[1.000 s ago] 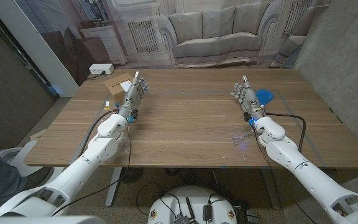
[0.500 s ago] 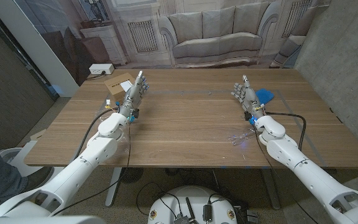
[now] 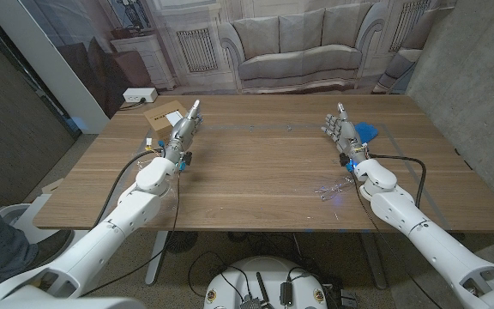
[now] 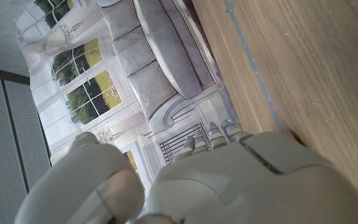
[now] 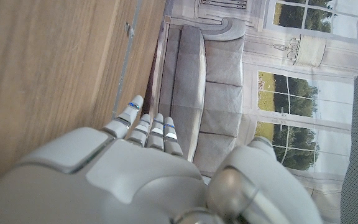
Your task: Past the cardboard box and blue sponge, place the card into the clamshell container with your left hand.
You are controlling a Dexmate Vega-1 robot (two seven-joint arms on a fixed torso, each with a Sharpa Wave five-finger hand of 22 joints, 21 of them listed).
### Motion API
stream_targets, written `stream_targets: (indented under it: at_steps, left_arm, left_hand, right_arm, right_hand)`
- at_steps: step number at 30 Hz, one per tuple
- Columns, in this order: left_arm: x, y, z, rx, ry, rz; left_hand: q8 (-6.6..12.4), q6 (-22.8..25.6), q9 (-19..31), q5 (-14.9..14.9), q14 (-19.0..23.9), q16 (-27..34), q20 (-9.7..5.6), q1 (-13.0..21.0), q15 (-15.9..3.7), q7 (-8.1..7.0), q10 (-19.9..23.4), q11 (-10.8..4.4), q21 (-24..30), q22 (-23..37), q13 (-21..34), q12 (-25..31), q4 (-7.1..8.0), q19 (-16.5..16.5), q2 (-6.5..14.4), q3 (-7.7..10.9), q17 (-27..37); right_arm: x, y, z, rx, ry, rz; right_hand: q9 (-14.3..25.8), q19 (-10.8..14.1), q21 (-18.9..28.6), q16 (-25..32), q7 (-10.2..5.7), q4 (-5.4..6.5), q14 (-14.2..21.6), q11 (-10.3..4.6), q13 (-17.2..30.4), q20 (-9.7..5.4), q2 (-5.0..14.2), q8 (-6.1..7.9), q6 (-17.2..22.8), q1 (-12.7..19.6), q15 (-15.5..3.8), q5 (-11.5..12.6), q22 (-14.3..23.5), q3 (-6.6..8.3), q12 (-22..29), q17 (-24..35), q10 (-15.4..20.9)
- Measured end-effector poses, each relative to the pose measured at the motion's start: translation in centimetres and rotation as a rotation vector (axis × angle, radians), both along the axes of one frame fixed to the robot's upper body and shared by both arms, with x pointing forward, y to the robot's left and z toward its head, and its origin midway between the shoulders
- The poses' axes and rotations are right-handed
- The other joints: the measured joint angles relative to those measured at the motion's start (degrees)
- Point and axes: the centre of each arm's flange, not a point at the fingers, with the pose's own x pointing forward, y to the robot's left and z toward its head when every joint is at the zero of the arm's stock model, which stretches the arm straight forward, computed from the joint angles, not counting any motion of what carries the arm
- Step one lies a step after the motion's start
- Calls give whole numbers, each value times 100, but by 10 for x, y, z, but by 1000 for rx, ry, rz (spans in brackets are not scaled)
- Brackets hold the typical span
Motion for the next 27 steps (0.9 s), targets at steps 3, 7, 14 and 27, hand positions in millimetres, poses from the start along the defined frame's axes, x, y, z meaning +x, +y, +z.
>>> stream_targets:
  at_steps: [3,7,14,27]
  left_arm:
    - [-5,1,-1,4,-14,13]
    - [-6,2,0,6,-27,26]
    - [-13,5,-2,9,-57,58]
    - [-23,9,-5,16,-98,133]
  left_hand:
    - [45,34,0,0,44,0,-12,58,-4,-25,54,-9,1,0,0,26,-28,29,-7,20,0]
    - [45,137,0,0,131,0,-3,136,-33,-47,137,-31,44,0,0,45,-62,81,31,49,0]
    - [89,319,0,-1,322,44,-3,319,-102,-85,320,-64,44,0,0,77,-175,182,76,71,0]
    - [133,668,30,-2,587,44,8,612,-112,-107,691,-93,89,4,-1,128,-338,401,143,154,1]
  right_arm:
    - [-1,0,0,0,3,-7]
    - [-2,2,1,-1,0,-3]
    - [-4,3,1,-1,1,-15]
    - [-7,3,2,5,0,-24]
  right_hand:
    - [0,0,0,0,0,0,0,0,8,0,0,0,0,0,0,0,0,0,0,0,0]
    - [0,-1,0,0,0,0,0,0,8,1,1,0,0,1,0,0,0,0,0,0,0]
    - [0,71,0,38,0,0,93,0,8,-8,38,0,0,7,-32,0,0,0,0,0,0]
    - [0,80,0,38,0,0,175,32,8,-17,38,2,62,7,-31,0,-1,0,0,-1,32]
